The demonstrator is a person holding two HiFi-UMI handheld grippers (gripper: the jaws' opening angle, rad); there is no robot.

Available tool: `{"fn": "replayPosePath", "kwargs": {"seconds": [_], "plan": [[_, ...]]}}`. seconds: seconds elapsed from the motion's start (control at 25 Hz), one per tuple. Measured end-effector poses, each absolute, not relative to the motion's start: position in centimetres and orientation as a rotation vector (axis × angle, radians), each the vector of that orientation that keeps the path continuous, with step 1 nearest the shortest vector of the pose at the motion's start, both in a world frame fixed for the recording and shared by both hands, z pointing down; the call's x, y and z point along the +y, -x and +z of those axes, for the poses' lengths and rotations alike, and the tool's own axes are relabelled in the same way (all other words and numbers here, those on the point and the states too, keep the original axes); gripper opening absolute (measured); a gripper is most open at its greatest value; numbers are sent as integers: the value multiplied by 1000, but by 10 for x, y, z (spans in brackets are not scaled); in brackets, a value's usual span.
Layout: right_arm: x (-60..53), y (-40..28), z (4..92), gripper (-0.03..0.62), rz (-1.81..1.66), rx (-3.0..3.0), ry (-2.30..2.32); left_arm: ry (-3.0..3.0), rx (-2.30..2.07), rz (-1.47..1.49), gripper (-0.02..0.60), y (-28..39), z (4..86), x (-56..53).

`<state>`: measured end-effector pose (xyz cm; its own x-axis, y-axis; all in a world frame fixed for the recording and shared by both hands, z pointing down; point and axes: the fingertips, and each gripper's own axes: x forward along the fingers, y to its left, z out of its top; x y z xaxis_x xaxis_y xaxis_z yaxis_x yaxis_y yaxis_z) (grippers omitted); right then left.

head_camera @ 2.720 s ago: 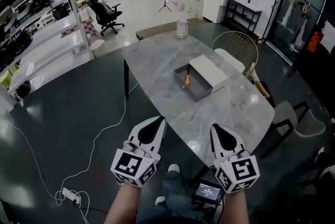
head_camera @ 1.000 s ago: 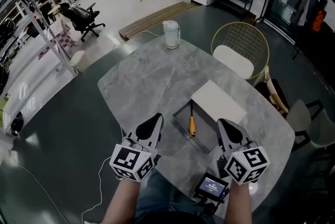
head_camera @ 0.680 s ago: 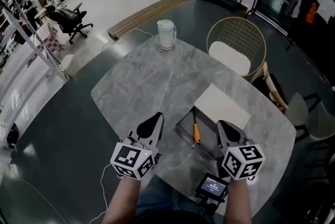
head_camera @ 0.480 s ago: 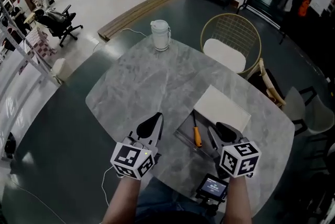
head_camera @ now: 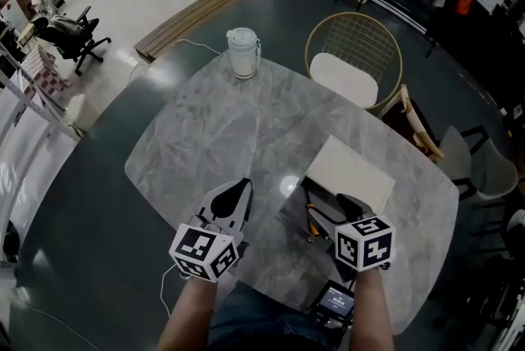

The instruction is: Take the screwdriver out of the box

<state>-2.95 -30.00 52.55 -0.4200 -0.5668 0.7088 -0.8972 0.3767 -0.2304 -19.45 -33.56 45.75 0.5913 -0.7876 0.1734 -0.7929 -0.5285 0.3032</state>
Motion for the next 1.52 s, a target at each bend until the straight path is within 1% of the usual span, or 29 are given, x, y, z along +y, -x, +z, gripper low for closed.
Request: {"fn": "replayPosePath", "kwargs": {"seconds": [0.32,0.36,0.44,0.56,0.72,0.88,0.96,1.16,1.52], "plan": [[-291,40,576,311,921,-1937,-1142,-2449,-1291,67,12,201,468,-330],[-290,39,583,299,920,-1920,-1137,-2439,-1292,68,12,202,471,-329],[-289,37,596,250,918,-1888,-1130,-2429,-1291,80,12,203,476,-328],[-287,36,614,233,928,-1826,-1104,-2407,-1299,87,12,206,484,-328],[-291,29,631,170,914,-1763,-1099,-2382,-1303,87,12,206,495,-330],[-293,29,643,141,906,-1726,-1087,-2360,-1304,101,12,207,504,-326],[-294,26,647,106,899,-1695,-1105,-2349,-1304,106,12,209,509,-323],[-298,25,653,98,986,-1655,-1186,-2318,-1310,124,12,215,522,-317],[-299,24,650,84,994,-1632,-1216,-2318,-1303,114,12,212,521,-313]]}}
